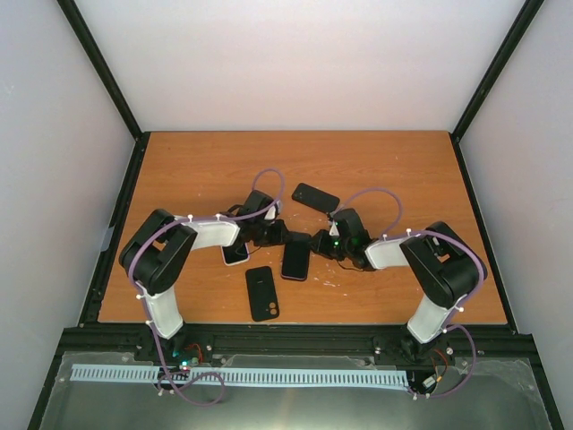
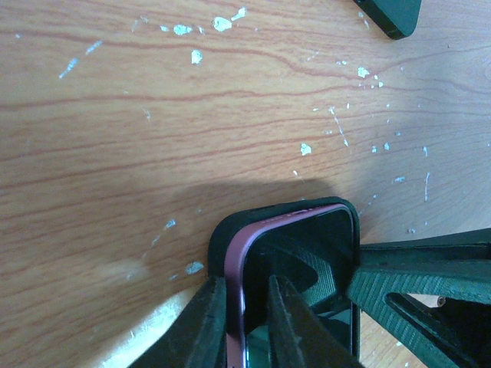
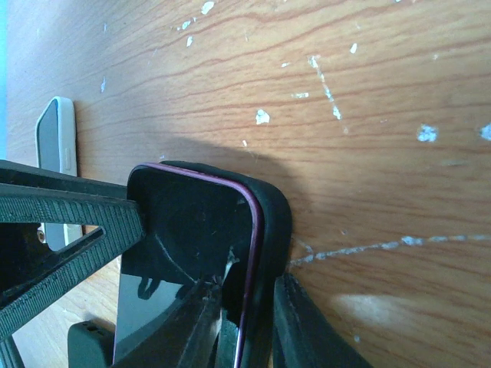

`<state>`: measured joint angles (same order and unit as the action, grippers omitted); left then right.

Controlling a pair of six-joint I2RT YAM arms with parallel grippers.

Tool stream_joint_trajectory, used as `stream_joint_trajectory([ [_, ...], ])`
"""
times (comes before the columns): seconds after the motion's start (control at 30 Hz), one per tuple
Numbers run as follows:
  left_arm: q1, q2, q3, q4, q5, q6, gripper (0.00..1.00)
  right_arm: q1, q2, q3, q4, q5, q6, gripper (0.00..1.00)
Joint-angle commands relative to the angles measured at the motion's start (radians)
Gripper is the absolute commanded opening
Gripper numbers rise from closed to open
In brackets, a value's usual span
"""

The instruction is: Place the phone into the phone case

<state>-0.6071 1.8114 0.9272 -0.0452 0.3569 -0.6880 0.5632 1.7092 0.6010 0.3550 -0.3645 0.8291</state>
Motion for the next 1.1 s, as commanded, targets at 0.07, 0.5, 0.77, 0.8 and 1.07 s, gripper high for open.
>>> stream_joint_trajectory([
  [0.07,-0.059,-0.007,-0.015,0.06,0.13,-0.012,0.24,0.005,0.034,0.054,-0.02,-0.001,-0.059,0.21],
  [0.5,-0.059,-0.11,-0.065,0.038,0.079,-0.045,0.4,-0.042,-0.021,0.035,-0.087,-0.039,-0.084,0.23],
  [0.77,-0.059,-0.135,-0.139,0.05,0.103,-0.056,0.4,-0.04,-0.116,-0.072,-0.111,-0.056,-0.068,0.38],
  [0.8,-0.058,-0.137,-0.145,0.052,0.104,-0.056,0.4,-0.041,-0.121,-0.083,-0.108,-0.056,-0.064,0.39],
  [1.07,-0.064,-0.133,-0.16,0.091,0.17,-0.06,0.32,-0.027,-0.08,-0.13,-0.011,-0.121,-0.012,0.42],
])
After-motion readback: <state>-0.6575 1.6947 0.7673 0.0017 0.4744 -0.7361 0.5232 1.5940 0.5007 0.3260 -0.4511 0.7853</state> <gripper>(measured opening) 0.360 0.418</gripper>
